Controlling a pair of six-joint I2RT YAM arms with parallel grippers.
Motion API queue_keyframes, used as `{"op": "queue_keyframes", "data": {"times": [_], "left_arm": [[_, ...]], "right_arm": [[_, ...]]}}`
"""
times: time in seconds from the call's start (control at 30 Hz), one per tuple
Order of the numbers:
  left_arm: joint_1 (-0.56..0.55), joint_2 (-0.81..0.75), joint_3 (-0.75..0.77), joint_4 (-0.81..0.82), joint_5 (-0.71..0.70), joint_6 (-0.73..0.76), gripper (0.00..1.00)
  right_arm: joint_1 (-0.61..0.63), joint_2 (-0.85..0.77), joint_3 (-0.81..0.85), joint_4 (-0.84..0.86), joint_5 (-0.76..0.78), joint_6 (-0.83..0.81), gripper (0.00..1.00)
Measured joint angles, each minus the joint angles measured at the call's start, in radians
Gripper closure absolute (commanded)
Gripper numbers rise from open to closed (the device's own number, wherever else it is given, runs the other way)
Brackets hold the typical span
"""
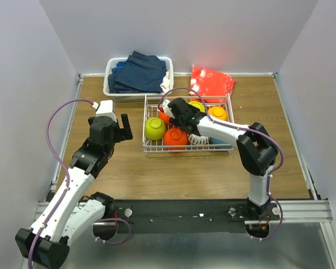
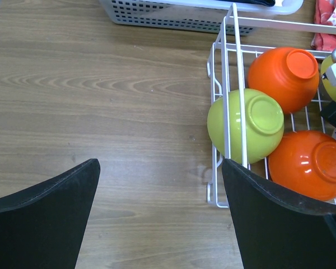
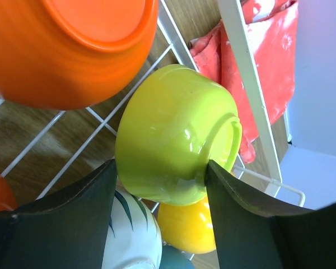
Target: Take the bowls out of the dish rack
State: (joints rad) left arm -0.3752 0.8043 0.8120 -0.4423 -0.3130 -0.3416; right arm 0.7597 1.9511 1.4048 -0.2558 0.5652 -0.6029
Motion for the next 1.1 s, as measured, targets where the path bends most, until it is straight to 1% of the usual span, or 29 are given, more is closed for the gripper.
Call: {"op": "queue_keyframes", "data": {"times": [0.03, 0.13, 0.33, 0.47, 0.63, 0.77, 1.0, 1.1], "left_arm": [[0.0, 0.0, -0.001, 0.0, 0.0, 0.0, 0.01], [0.0, 0.0, -0.002, 0.0, 0.0, 0.0, 0.01], [0.0, 0.0, -0.003, 0.003, 0.0, 0.001, 0.01], [0.0, 0.0, -0.003, 0.011, 0.007, 0.002, 0.01], [0.0, -0.001, -0.012, 0.032, 0.035, 0.007, 0.01], [0.0, -0.005, -0.023, 0.053, 0.079, 0.013, 0.01], [0.0, -0.026, -0.056, 0.121, 0.149, 0.019, 0.01], [0.0, -0.039, -0.072, 0.171, 0.182, 0.019, 0.01]], "right_arm": [[0.0, -0.003, -0.001, -0.001, 0.0, 0.0, 0.48], [0.001, -0.013, -0.006, -0.003, 0.0, 0.002, 0.51], [0.001, -0.049, -0.017, -0.008, -0.002, 0.036, 0.53], [0.0, -0.1, -0.026, -0.008, -0.032, 0.081, 0.54], [0.0, -0.179, -0.034, 0.001, -0.115, 0.153, 0.56], [0.0, -0.232, -0.047, 0.021, -0.177, 0.217, 0.6], [-0.009, -0.339, -0.148, 0.108, -0.324, 0.382, 0.59], [-0.031, -0.407, -0.211, 0.177, -0.424, 0.48, 0.59]]}}
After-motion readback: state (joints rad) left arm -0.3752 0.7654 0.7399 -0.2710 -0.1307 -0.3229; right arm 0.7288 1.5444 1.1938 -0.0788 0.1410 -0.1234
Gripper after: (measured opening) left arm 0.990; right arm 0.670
